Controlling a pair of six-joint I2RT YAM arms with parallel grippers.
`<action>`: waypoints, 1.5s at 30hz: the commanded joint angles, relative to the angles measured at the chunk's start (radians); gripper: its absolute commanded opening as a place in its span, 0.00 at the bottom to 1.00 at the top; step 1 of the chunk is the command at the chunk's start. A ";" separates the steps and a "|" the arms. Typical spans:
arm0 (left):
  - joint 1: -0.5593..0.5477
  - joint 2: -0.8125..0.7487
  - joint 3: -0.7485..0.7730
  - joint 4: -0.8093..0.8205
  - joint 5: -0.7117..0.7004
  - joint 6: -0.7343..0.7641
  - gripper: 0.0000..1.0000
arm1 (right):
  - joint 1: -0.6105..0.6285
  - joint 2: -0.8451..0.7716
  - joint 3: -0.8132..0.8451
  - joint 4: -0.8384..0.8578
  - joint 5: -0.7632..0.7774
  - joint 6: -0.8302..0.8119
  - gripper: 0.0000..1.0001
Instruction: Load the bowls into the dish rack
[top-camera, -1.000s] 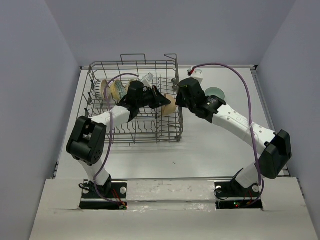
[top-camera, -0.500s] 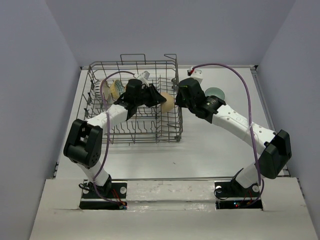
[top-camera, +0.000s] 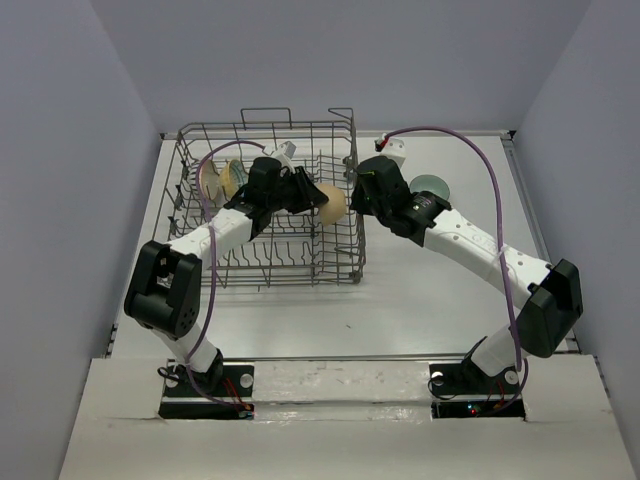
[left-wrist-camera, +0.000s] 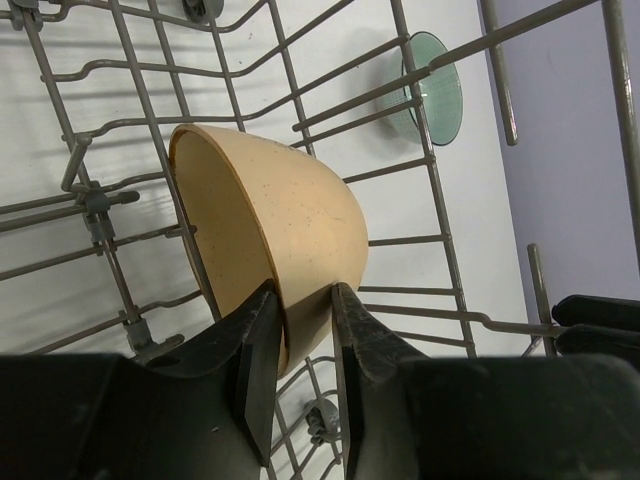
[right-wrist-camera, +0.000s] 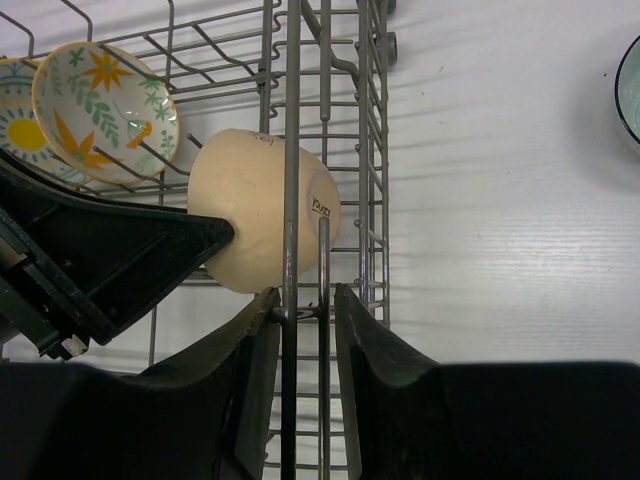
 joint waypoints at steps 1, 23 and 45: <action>0.031 -0.004 -0.004 -0.101 -0.118 0.070 0.35 | -0.013 0.007 -0.007 -0.003 0.071 0.001 0.33; 0.031 0.013 -0.001 -0.124 -0.138 0.086 0.49 | -0.013 -0.002 -0.007 -0.004 0.079 -0.005 0.33; 0.029 0.007 -0.033 -0.137 -0.172 0.103 0.51 | -0.013 -0.008 -0.016 -0.004 0.078 0.001 0.33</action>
